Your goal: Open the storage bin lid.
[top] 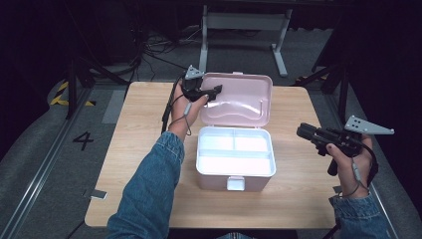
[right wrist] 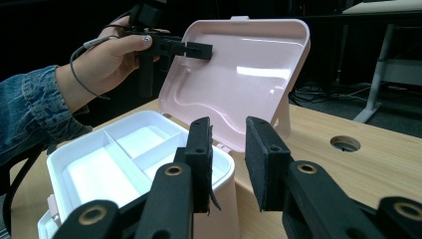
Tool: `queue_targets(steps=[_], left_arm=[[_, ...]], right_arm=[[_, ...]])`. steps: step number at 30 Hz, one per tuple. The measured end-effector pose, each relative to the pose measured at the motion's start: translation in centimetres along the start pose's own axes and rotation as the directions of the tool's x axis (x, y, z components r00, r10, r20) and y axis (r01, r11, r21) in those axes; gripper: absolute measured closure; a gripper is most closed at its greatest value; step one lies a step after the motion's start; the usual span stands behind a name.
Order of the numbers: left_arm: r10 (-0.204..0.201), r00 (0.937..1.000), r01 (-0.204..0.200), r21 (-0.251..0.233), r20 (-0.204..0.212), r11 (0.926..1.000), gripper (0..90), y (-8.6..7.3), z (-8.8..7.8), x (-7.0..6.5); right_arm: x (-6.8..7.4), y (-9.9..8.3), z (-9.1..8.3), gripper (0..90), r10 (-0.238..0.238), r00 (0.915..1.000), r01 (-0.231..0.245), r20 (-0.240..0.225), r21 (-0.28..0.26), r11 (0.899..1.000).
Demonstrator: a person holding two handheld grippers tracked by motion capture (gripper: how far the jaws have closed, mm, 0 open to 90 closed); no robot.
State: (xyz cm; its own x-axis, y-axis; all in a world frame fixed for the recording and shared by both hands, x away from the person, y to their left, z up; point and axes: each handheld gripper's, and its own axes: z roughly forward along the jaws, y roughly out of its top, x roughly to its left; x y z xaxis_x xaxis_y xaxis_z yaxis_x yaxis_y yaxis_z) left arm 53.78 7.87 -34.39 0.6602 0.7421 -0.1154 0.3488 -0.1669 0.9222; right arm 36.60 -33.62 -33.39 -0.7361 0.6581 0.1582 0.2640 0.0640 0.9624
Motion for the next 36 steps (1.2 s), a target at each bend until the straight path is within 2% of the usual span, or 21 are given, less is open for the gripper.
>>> queue_targets(steps=[5,12,13,15,17,22,23,25,30,36], left_arm=[[-0.035,0.9994,0.035,0.031,0.007,0.9989,38.2,-0.4,0.8,0.6],[-0.064,0.9979,0.064,0.057,0.01,0.9963,36.3,-1.0,1.8,1.2],[-0.088,0.9961,0.087,0.065,0.01,0.9941,36.1,-1.3,2.0,1.3],[-0.084,0.9964,0.083,0.069,0.011,0.9941,35.8,-1.3,2.1,1.4],[-0.103,0.9945,0.102,0.072,0.019,0.9922,35.6,-1.7,2.4,1.6],[-0.106,0.9943,0.104,0.09,0.013,0.9905,34.5,-2.0,2.8,1.9],[-0.117,0.993,0.116,0.085,0.015,0.9896,34.5,-2.1,2.9,1.9],[-0.111,0.9938,0.11,0.102,0.008,0.9887,33.7,-2.3,3.0,1.9],[-0.093,0.9956,0.094,0.126,-0.01,0.9876,34.2,-2.6,3.1,2.1],[-0.109,0.9939,0.11,0.145,-0.017,0.9833,33.5,-3.0,3.4,2.2]], right_arm=[[-0.1,-0.1,0.0,73.7,0.003,1.0,-0.003,0.002,0.004,1.0],[-0.3,-0.1,0.0,73.1,0.004,1.0,-0.004,-0.003,0.01,1.0],[-0.4,-0.2,-0.2,72.8,0.003,1.0,-0.003,0.005,0.016,1.0],[-0.5,-0.3,-0.2,72.8,0.002,0.9999,-0.002,0.011,0.02,1.0],[-0.9,-0.4,-0.5,72.8,0.01,0.9997,-0.01,0.022,0.018,1.0],[-1.2,-0.5,-0.6,72.7,0.012,0.9993,-0.013,0.035,0.025,1.0],[-1.2,-0.6,-0.6,72.7,0.009,0.9992,-0.01,0.04,0.028,1.0],[-1.4,-0.9,-0.4,72.7,0.004,0.9985,-0.007,0.054,0.055,0.998],[-1.7,-1.1,-0.3,72.7,0.017,0.9983,-0.021,0.056,0.062,0.998],[-1.8,-1.3,-0.2,72.7,0.022,0.9982,-0.026,0.055,0.069,0.997]])
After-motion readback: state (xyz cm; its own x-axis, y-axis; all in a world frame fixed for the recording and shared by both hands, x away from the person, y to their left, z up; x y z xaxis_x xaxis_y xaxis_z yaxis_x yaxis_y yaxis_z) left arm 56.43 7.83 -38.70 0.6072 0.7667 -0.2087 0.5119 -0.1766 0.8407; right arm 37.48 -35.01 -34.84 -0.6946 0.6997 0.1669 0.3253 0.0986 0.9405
